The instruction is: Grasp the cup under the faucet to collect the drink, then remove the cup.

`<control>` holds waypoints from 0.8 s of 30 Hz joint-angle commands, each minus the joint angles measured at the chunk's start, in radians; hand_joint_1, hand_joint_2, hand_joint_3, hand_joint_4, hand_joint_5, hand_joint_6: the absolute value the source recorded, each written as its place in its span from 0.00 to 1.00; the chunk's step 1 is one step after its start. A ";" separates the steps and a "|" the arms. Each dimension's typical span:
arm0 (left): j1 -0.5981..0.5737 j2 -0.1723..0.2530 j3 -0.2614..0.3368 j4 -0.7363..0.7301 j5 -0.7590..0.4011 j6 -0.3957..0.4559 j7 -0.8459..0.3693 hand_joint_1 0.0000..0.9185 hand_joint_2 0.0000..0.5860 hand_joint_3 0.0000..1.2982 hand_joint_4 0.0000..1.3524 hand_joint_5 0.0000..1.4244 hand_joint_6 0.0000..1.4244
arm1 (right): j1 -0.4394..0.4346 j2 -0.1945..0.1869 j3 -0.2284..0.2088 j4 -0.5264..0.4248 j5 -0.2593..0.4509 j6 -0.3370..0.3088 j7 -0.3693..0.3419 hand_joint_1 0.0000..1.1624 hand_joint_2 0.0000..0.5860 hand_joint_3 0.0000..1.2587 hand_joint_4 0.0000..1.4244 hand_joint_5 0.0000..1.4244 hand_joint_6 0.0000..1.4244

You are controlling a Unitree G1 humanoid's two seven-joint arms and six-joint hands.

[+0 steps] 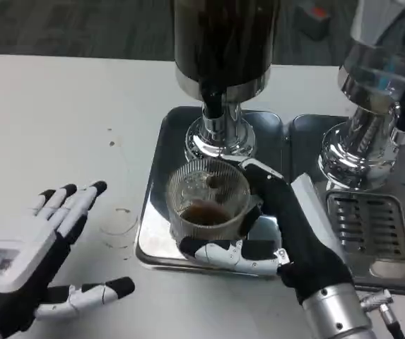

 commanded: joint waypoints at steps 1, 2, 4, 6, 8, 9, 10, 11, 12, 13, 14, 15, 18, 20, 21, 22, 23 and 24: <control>0.084 0.020 0.031 -0.068 0.011 0.029 -0.011 0.00 0.15 0.00 0.00 0.00 0.00 | 0.035 -0.008 0.017 -0.099 0.007 0.003 0.035 0.92 0.42 0.33 0.36 0.49 0.64; 0.100 0.020 0.037 -0.081 0.012 0.033 -0.011 0.00 0.15 0.00 0.00 0.00 0.00 | 0.042 -0.009 0.019 -0.111 0.008 0.007 0.043 0.92 0.42 0.33 0.36 0.49 0.64; 0.135 0.018 0.052 -0.108 0.016 0.040 -0.004 0.00 0.15 0.00 0.00 0.00 0.00 | 0.060 -0.015 0.023 -0.137 0.012 0.015 0.060 0.92 0.42 0.33 0.36 0.50 0.65; 0.156 0.013 0.061 -0.125 0.014 0.045 -0.002 0.00 0.15 0.00 0.00 0.00 0.00 | 0.073 -0.017 0.023 -0.156 0.018 0.023 0.072 0.92 0.42 0.33 0.36 0.50 0.65; 0.167 0.010 0.065 -0.137 0.014 0.049 -0.003 0.00 0.15 0.00 0.00 0.00 0.00 | 0.083 -0.019 0.026 -0.168 0.019 0.028 0.084 0.92 0.42 0.33 0.36 0.50 0.65; 0.172 0.009 0.066 -0.143 0.016 0.050 -0.001 0.00 0.15 0.00 0.00 0.00 0.00 | 0.086 -0.019 0.026 -0.172 0.019 0.030 0.089 0.92 0.42 0.33 0.36 0.50 0.65; 0.176 0.008 0.068 -0.149 0.017 0.051 0.000 0.00 0.15 0.00 0.00 0.00 0.00 | 0.090 -0.019 0.028 -0.176 0.018 0.031 0.092 0.92 0.42 0.33 0.36 0.50 0.66; 0.179 0.007 0.069 -0.153 0.018 0.051 0.000 0.00 0.15 0.00 0.00 0.00 0.00 | 0.093 -0.019 0.030 -0.180 0.017 0.033 0.096 0.92 0.42 0.33 0.36 0.50 0.66; 0.182 0.006 0.071 -0.156 0.017 0.052 -0.003 0.00 0.15 0.00 0.00 0.00 0.00 | 0.095 -0.019 0.031 -0.184 0.015 0.034 0.098 0.91 0.43 0.33 0.36 0.50 0.66; 0.185 0.007 0.073 -0.159 0.016 0.053 -0.006 0.00 0.15 0.00 0.00 0.00 0.00 | 0.100 -0.019 0.034 -0.190 0.012 0.037 0.100 0.91 0.43 0.33 0.36 0.50 0.66; 0.186 0.007 0.076 -0.160 0.014 0.053 -0.008 0.00 0.15 0.00 0.00 0.00 0.00 | 0.104 -0.018 0.036 -0.196 0.011 0.040 0.101 0.91 0.43 0.33 0.36 0.50 0.66; 0.187 0.008 0.077 -0.161 0.013 0.052 -0.009 0.00 0.15 0.00 0.00 0.00 0.00 | 0.108 -0.018 0.038 -0.201 0.009 0.042 0.101 0.91 0.43 0.33 0.36 0.50 0.66; 0.186 0.009 0.077 -0.160 0.011 0.049 -0.012 0.00 0.15 0.00 0.00 0.00 0.00 | 0.117 -0.017 0.044 -0.210 0.004 0.046 0.099 0.91 0.43 0.33 0.36 0.50 0.66; 0.185 0.008 0.076 -0.161 0.012 0.049 -0.013 0.00 0.16 0.00 0.00 0.00 0.00 | 0.120 -0.016 0.046 -0.213 0.002 0.048 0.098 0.91 0.43 0.33 0.36 0.50 0.66; 0.184 0.008 0.075 -0.162 0.012 0.049 -0.013 0.00 0.16 0.00 0.00 0.00 0.00 | 0.121 -0.015 0.047 -0.214 0.002 0.049 0.097 0.91 0.43 0.33 0.36 0.50 0.66; 0.184 0.007 0.075 -0.163 0.013 0.049 -0.012 0.00 0.16 0.00 0.00 0.00 0.00 | 0.122 -0.015 0.047 -0.214 0.002 0.050 0.096 0.91 0.42 0.33 0.36 0.50 0.66; 0.185 0.007 0.075 -0.164 0.013 0.048 -0.012 0.00 0.16 0.00 0.00 0.00 0.00 | 0.123 -0.014 0.048 -0.215 0.002 0.051 0.094 0.91 0.42 0.33 0.36 0.50 0.66; 0.185 0.006 0.076 -0.165 0.012 0.048 -0.011 0.00 0.16 0.00 0.00 0.00 0.00 | 0.124 -0.013 0.047 -0.215 0.001 0.052 0.092 0.91 0.42 0.33 0.36 0.50 0.66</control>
